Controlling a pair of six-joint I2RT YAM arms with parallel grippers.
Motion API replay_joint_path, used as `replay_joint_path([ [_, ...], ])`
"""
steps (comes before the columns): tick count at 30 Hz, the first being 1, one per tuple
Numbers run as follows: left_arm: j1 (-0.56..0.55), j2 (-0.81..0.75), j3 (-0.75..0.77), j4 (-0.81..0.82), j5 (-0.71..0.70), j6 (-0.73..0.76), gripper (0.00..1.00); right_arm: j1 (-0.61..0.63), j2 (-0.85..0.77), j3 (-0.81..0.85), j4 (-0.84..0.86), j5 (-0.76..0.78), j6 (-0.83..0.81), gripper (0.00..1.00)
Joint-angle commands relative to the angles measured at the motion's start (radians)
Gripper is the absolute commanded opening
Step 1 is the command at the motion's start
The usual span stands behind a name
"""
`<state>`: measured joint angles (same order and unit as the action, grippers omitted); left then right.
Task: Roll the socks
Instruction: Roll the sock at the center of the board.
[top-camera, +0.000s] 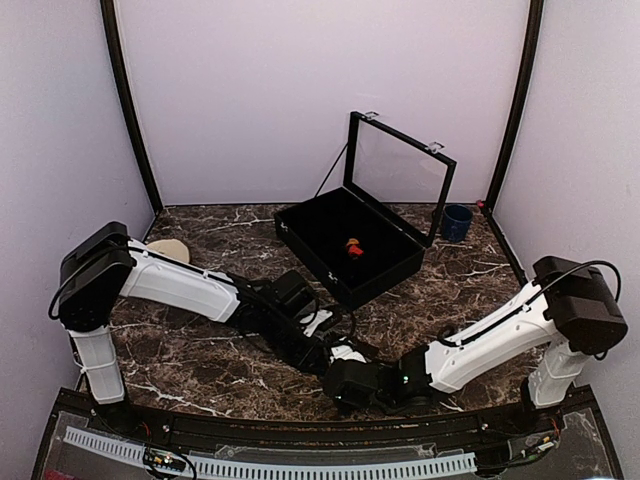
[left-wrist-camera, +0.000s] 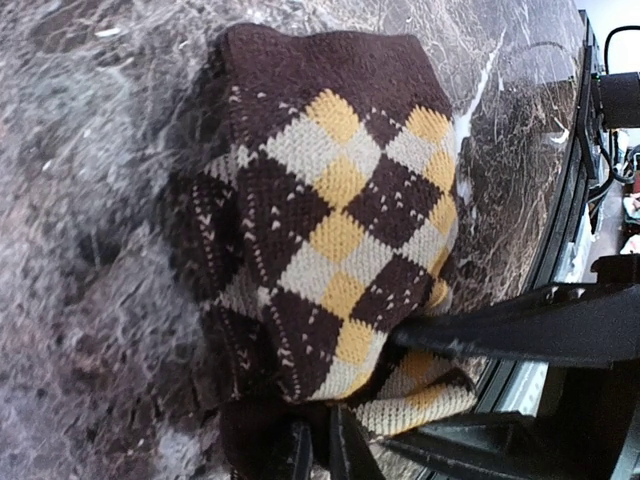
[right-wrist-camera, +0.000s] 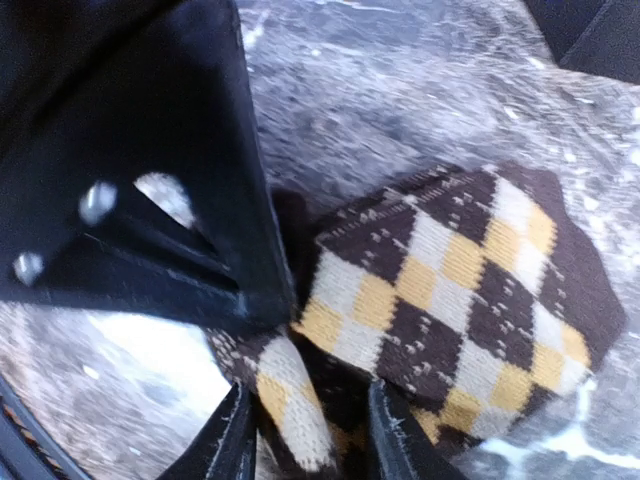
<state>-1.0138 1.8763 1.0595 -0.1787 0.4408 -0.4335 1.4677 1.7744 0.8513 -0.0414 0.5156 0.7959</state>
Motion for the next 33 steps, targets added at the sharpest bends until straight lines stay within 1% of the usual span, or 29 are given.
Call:
replay_joint_path([
  [1,-0.015,0.086,0.021,-0.148,-0.017,-0.023,0.09,0.051,-0.021,0.017,-0.164,0.102,-0.054,0.38],
  [4,-0.016,0.096,0.056,-0.174,-0.025,-0.025,0.08,0.063,-0.037,0.012,-0.203,0.135,-0.069,0.38],
  [5,-0.016,0.102,0.067,-0.183,-0.029,-0.024,0.08,0.066,-0.042,0.011,-0.217,0.144,-0.081,0.41],
  [7,-0.016,0.115,0.088,-0.200,-0.032,-0.024,0.08,0.072,-0.054,0.013,-0.247,0.162,-0.095,0.43],
  [8,-0.016,0.122,0.096,-0.208,-0.033,-0.025,0.07,0.072,-0.059,0.014,-0.262,0.169,-0.102,0.47],
  [9,-0.016,0.129,0.103,-0.215,-0.034,-0.028,0.07,0.077,-0.067,0.014,-0.277,0.177,-0.108,0.48],
  [12,-0.017,0.147,0.118,-0.229,-0.036,-0.034,0.06,0.089,-0.101,0.013,-0.313,0.197,-0.117,0.56],
  [14,-0.019,0.152,0.125,-0.236,-0.038,-0.038,0.06,0.103,-0.126,0.015,-0.336,0.210,-0.127,0.58],
  [17,-0.019,0.161,0.136,-0.246,-0.038,-0.042,0.05,0.136,-0.147,0.036,-0.383,0.239,-0.161,0.59],
  [22,-0.019,0.184,0.165,-0.271,-0.024,-0.036,0.05,0.173,-0.119,0.078,-0.418,0.257,-0.275,0.60],
  [24,-0.019,0.193,0.178,-0.284,-0.015,-0.032,0.05,0.177,-0.101,0.095,-0.428,0.265,-0.327,0.64],
  [28,-0.019,0.206,0.198,-0.312,-0.016,-0.025,0.05,0.178,-0.075,0.129,-0.424,0.284,-0.410,0.69],
  [33,-0.019,0.215,0.206,-0.326,-0.009,-0.017,0.04,0.161,-0.035,0.146,-0.405,0.270,-0.485,0.70],
])
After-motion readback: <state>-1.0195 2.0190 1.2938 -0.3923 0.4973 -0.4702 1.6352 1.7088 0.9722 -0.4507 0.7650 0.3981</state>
